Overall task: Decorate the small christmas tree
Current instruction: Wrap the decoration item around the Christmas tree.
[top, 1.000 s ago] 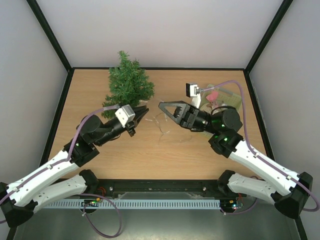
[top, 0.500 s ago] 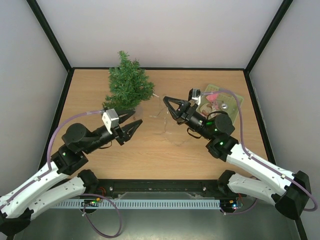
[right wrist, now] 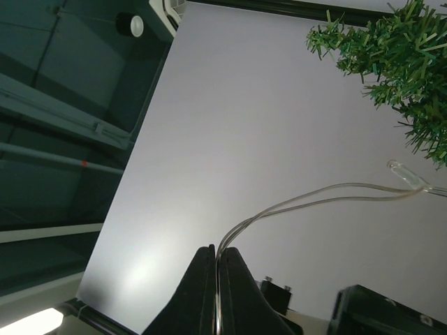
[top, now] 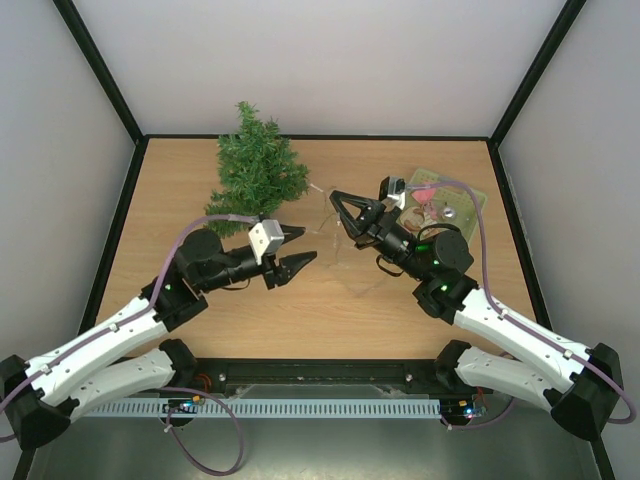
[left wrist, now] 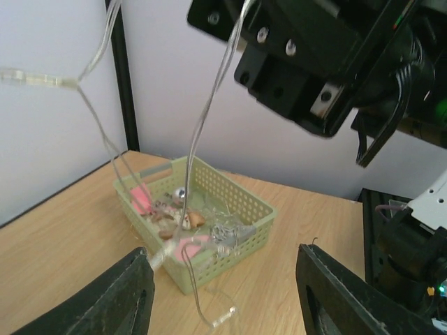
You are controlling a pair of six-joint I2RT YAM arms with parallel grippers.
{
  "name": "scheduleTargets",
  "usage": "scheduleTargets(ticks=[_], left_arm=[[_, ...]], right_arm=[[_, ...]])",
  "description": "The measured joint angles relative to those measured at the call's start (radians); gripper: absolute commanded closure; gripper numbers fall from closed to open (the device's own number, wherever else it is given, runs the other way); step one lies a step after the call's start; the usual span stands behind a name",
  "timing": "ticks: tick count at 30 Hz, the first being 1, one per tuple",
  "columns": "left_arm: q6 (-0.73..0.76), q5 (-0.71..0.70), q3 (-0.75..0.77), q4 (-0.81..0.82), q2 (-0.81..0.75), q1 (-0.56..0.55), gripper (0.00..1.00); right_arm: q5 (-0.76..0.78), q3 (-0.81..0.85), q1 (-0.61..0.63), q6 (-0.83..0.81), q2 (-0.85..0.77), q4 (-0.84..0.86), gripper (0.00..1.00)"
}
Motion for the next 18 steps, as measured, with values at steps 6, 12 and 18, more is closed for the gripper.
scheduleTargets(ticks=[6, 12, 18], left_arm=[[0.059, 0.006, 0.077, 0.016, 0.050, 0.000, 0.42], [0.106, -0.001, 0.104, 0.016, 0.084, 0.000, 0.42], [0.145, -0.033, 0.112, 0.016, 0.113, 0.000, 0.50]], right_arm=[[-0.014, 0.000, 0.000, 0.000, 0.000, 0.000, 0.98], [-0.016, 0.000, 0.000, 0.000, 0.000, 0.000, 0.98], [-0.018, 0.000, 0.000, 0.000, 0.000, 0.000, 0.98]])
